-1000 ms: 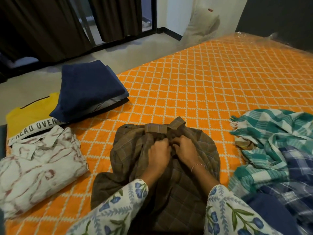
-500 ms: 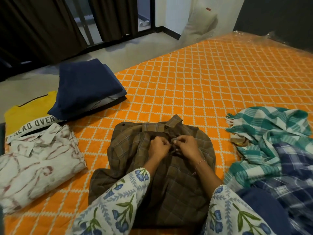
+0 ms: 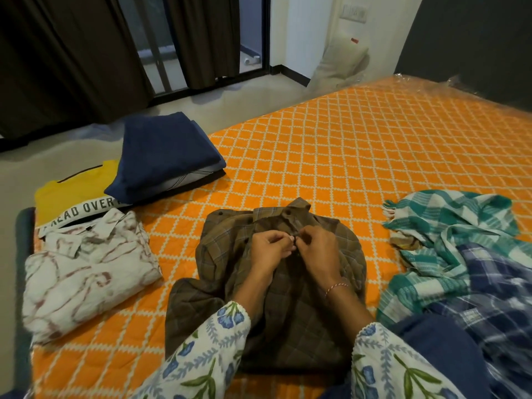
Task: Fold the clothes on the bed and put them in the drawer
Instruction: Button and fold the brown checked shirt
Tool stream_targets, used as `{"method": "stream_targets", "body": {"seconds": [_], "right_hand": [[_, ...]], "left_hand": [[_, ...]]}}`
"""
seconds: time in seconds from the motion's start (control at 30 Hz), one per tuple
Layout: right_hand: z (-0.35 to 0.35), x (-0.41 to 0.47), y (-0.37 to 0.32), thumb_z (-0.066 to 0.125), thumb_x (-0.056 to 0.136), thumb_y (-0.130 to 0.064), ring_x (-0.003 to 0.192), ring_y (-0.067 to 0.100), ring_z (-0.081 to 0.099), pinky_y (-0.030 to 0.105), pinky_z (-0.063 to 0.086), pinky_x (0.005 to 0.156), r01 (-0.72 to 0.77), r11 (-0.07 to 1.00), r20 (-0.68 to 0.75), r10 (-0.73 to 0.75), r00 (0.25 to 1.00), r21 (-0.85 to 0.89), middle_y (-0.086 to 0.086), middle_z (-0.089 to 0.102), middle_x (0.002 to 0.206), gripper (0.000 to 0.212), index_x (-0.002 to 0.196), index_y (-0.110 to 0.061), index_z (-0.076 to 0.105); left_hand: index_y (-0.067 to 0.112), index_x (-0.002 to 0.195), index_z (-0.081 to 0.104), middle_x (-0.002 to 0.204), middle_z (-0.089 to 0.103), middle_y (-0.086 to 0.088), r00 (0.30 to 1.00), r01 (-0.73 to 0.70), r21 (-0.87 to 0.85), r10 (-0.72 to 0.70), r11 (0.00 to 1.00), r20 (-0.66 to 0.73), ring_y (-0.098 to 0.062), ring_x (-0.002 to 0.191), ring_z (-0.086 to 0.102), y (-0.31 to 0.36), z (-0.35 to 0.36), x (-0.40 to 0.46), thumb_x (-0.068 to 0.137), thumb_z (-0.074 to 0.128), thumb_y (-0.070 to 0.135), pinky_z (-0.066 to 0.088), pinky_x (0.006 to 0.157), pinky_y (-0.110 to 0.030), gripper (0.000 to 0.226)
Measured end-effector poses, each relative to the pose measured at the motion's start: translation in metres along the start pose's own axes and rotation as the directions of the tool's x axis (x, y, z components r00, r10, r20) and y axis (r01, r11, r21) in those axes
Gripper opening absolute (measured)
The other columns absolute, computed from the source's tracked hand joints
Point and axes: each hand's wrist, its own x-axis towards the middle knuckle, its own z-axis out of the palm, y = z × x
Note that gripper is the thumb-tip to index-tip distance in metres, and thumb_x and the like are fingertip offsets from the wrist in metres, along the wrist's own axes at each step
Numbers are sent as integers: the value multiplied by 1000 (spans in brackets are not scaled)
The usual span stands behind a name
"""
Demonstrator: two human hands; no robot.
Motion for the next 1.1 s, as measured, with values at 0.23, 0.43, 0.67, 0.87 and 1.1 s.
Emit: {"method": "stream_targets", "body": {"seconds": [0.23, 0.43, 0.67, 0.87, 1.1], "right_hand": [[-3, -8, 13, 64, 85, -3, 72, 14, 61, 25, 44, 65, -165, 888, 154, 108, 982, 430, 1, 67, 74, 11, 80, -10, 72], [-2, -15, 15, 63, 86, -1, 71, 11, 61, 22, 46, 64, -213, 817, 160, 150, 976, 536, 1, 66, 73, 16, 76, -12, 69], [-22, -6, 7, 53, 92, 1, 66, 18, 60, 23, 55, 58, -560, 498, 485, 285, 827, 662, 12, 62, 72, 20, 77, -5, 65], [-19, -3, 11, 63, 86, 2, 69, 20, 65, 25, 57, 63, -348, 789, 384, 155, 910, 506, 9, 66, 72, 17, 71, -6, 66], [-2, -5, 7, 67, 85, -8, 64, 1, 55, 8, 42, 55, -75, 977, 177, 39, 983, 202, -6, 62, 71, 13, 74, -16, 65]], "left_hand": [[6, 70, 66, 65, 65, -6, 999, -20, -9, 20, 1000, -30, -1, 51, 63, 2, 5, -13, 86, 61, -3, 52, 55, -14, 19], [2, 75, 65, 63, 64, -6, 997, -52, 97, 57, 994, -53, 1, 47, 61, 1, 9, -15, 86, 62, -3, 51, 51, -12, 13], [-3, 82, 67, 65, 63, -7, 998, -41, 69, 44, 997, -54, 1, 47, 61, -6, 9, -12, 86, 62, -3, 49, 51, -12, 7], [-2, 88, 67, 70, 65, -6, 998, 10, 40, -7, 999, -66, -6, 58, 65, -15, 10, -9, 91, 56, 1, 54, 61, -16, 12], [9, 78, 66, 74, 64, -5, 993, 33, -29, -36, 999, -113, -11, 71, 61, -17, 14, -8, 90, 61, 8, 52, 61, -17, 13]]}}
